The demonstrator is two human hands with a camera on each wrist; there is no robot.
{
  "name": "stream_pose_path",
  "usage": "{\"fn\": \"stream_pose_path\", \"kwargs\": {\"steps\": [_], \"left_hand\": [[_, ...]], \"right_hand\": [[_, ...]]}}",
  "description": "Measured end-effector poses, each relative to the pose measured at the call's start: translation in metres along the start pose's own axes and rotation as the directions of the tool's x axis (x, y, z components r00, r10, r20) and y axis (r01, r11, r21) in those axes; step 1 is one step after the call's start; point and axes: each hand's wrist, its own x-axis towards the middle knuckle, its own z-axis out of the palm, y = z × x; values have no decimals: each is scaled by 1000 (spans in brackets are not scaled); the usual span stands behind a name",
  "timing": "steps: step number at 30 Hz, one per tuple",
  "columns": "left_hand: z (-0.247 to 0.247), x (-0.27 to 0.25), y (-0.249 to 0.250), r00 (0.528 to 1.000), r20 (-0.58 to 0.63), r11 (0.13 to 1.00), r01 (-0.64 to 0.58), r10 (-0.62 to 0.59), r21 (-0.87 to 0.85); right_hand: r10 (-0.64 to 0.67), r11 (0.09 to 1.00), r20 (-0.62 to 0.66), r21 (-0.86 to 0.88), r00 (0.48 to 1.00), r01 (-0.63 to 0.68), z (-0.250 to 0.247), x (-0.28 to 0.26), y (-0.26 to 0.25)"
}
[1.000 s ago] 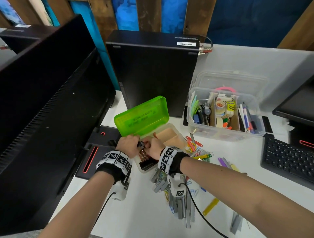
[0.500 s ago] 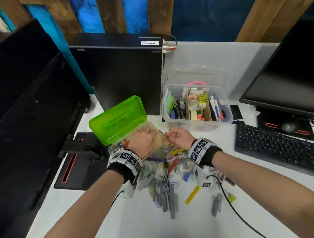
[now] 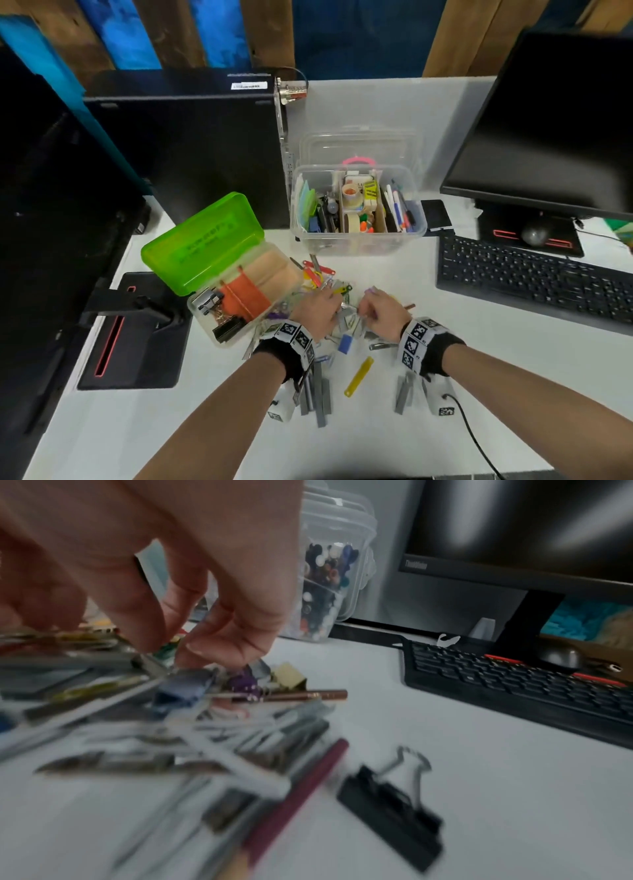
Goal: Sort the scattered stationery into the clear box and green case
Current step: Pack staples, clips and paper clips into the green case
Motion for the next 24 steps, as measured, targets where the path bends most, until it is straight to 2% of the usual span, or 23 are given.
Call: {"fn": "stream_pose_path", "kwargs": {"steps": [3, 6, 10, 14, 20, 24], "left_hand": [[5, -1, 2, 999, 45, 999, 24, -23, -31], [5, -3, -2, 999, 5, 988, 49, -48, -144], [1, -9, -16, 974, -127, 970, 161, -186, -182], [-2, -12, -29, 944, -128, 941, 277, -304, -197], [-7, -6, -27, 947, -117, 951, 286, -299, -117], [-4, 0, -25, 951, -89, 953, 300, -296, 39]], "right_hand": [[-34, 999, -1, -41, 999, 34, 3, -7, 2], [-55, 987, 60, -148, 997, 64, -5, -6, 6], [52, 991, 7, -124, 999, -51, -14, 4, 2], [21, 997, -13, -75, 1000, -22, -10, 25, -13], [16, 986, 46, -166, 999, -8, 6, 35, -21], [23, 993, 67, -120, 997, -15, 8, 34, -14]]}}
